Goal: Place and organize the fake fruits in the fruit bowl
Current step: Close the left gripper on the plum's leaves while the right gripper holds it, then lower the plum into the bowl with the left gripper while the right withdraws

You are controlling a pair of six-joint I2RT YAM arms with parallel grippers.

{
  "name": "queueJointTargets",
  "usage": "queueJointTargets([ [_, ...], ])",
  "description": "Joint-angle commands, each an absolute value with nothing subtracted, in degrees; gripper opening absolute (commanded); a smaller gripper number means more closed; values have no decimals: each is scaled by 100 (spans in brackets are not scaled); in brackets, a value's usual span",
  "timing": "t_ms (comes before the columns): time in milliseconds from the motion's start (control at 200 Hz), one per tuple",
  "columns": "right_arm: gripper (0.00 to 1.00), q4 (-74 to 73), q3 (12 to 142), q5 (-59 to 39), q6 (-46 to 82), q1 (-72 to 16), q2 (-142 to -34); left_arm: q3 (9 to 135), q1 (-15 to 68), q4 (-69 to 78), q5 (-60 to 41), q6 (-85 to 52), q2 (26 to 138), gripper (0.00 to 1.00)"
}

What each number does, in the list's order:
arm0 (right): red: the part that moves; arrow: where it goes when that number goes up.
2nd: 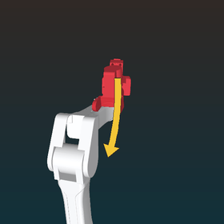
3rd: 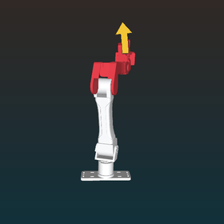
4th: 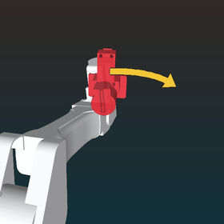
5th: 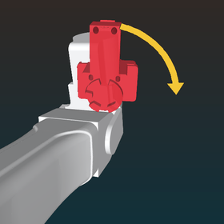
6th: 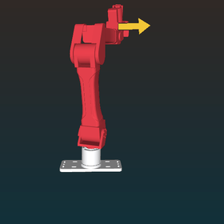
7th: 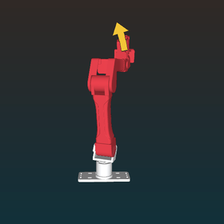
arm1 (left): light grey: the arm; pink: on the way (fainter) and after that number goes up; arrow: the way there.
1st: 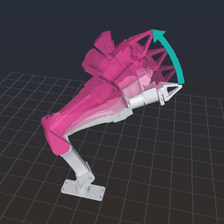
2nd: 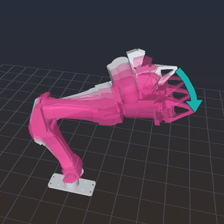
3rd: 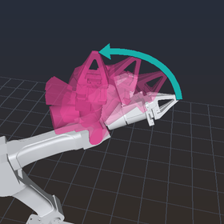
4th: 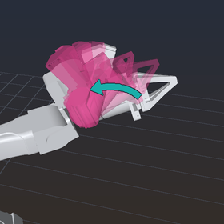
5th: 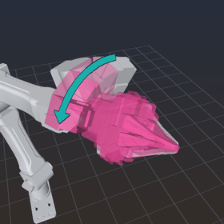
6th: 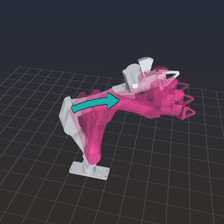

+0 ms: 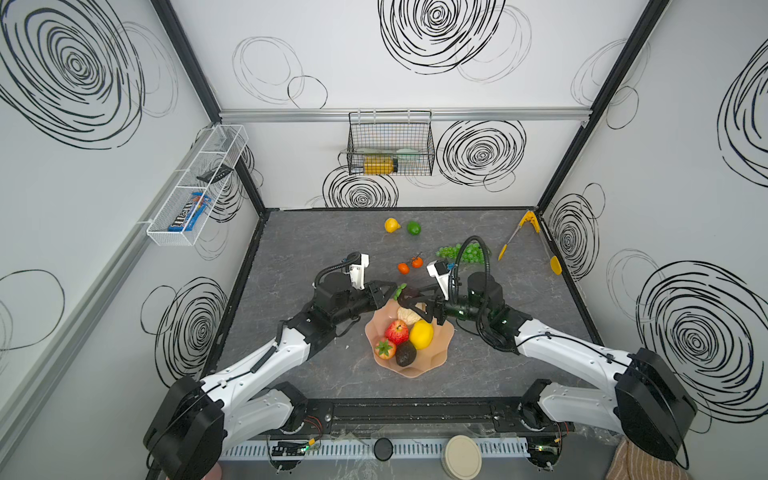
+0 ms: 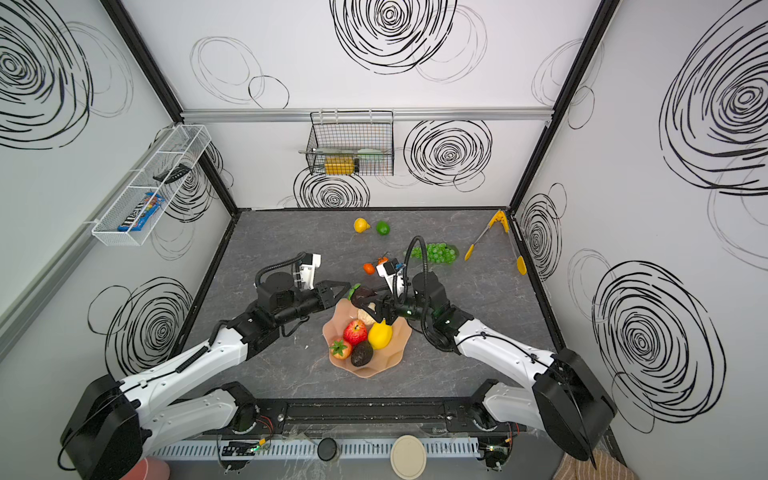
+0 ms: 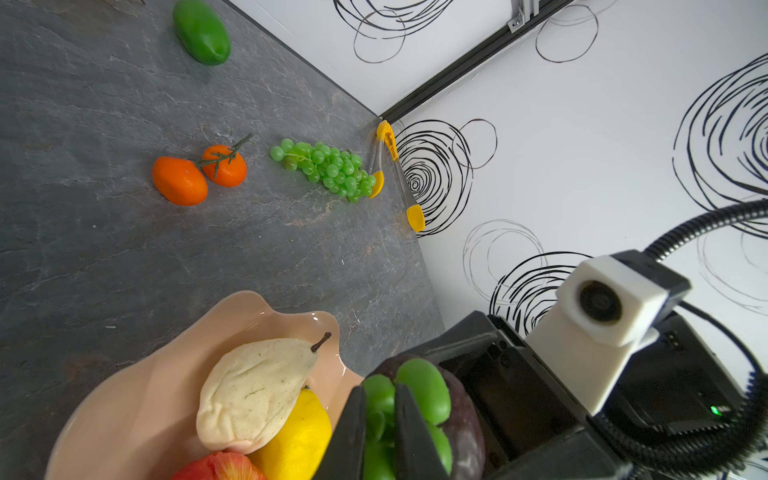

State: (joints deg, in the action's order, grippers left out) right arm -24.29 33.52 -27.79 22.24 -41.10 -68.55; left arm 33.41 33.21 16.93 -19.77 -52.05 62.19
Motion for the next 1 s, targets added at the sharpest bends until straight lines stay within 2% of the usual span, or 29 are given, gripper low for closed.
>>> queueJointTargets([
  [0, 58, -2617, 3316, -2740, 2188, -4166, -6811, 3458, 3401, 2128, -2160, -5232, 6242, 15],
  [275, 64, -2480, 3293, -2475, 2165, -4166, -6816, 3524, 3489, 2148, -2084, -5210, 6336, 5],
  [400, 67, -2479, 3270, -2412, 2173, -4165, -6789, 3559, 3524, 2145, -2031, -5188, 6396, 4],
  [420, 68, -2470, 3268, -2406, 2169, -4165, -6783, 3566, 3532, 2146, -2030, -5185, 6405, 0],
  [846, 90, -2146, 3005, -2021, 2177, -4114, -6364, 3765, 3821, 1691, -1264, -4509, 6657, 0],
  [996, 95, -1622, 2919, -1252, 2287, -4045, -5684, 3891, 4177, 1479, -822, -4146, 6750, 0],
])
